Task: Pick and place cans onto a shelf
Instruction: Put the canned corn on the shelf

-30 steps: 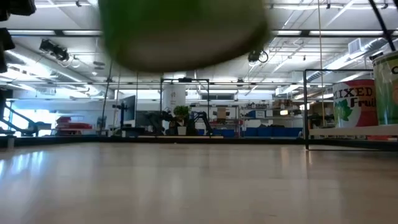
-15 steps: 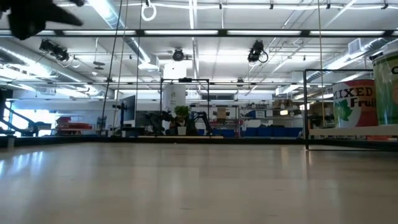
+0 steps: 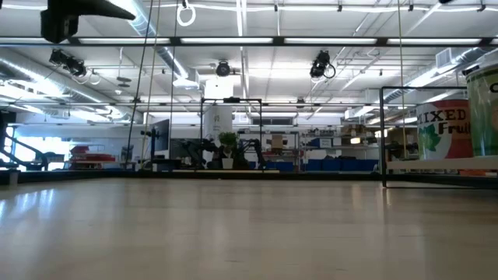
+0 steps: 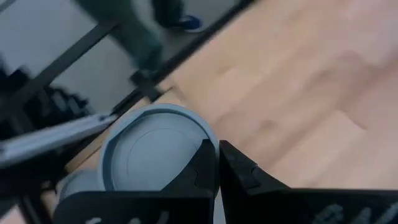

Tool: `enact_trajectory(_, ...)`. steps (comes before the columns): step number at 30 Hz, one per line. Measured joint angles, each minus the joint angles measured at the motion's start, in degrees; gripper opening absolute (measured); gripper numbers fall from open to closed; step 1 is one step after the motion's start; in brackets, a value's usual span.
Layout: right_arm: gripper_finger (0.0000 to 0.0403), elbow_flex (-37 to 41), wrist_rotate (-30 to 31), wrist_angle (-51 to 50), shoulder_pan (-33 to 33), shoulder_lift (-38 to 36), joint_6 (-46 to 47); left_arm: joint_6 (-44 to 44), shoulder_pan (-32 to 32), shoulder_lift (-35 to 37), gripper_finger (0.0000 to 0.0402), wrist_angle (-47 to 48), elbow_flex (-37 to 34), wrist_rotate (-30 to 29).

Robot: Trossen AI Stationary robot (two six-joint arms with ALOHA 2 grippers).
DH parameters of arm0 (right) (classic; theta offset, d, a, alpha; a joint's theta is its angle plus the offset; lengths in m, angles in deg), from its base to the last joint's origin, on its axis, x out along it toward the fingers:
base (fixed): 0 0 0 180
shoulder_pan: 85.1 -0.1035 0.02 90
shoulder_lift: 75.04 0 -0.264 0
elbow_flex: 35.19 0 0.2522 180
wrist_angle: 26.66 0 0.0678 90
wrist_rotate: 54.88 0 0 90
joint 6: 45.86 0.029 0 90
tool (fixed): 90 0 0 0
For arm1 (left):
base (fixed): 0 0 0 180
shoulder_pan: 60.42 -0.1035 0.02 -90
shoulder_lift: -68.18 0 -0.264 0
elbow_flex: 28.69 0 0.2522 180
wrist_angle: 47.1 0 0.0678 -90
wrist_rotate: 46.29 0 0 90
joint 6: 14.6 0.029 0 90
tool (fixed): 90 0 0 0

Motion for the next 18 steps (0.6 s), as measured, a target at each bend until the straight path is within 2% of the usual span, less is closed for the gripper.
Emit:
enact_trajectory(3,0.0008,4.2,-2.4,2.9,-0.4,-0.7,-5.8,0.5,-1.4,0.0,0.0162,-4.8,0.0,0.1)
enact_trajectory(10,0.0010,5.8,-0.5,8.4,-2.7,2.8,-13.6,1.0,-3.9,0.0,0.0162,-15.5,0.0,1.3)
enact_trajectory(18,0.0011,5.7,-0.6,12.9,-6.2,10.7,-17.1,2.3,-4.3,0.0,0.0162,-18.1,0.0,10.0)
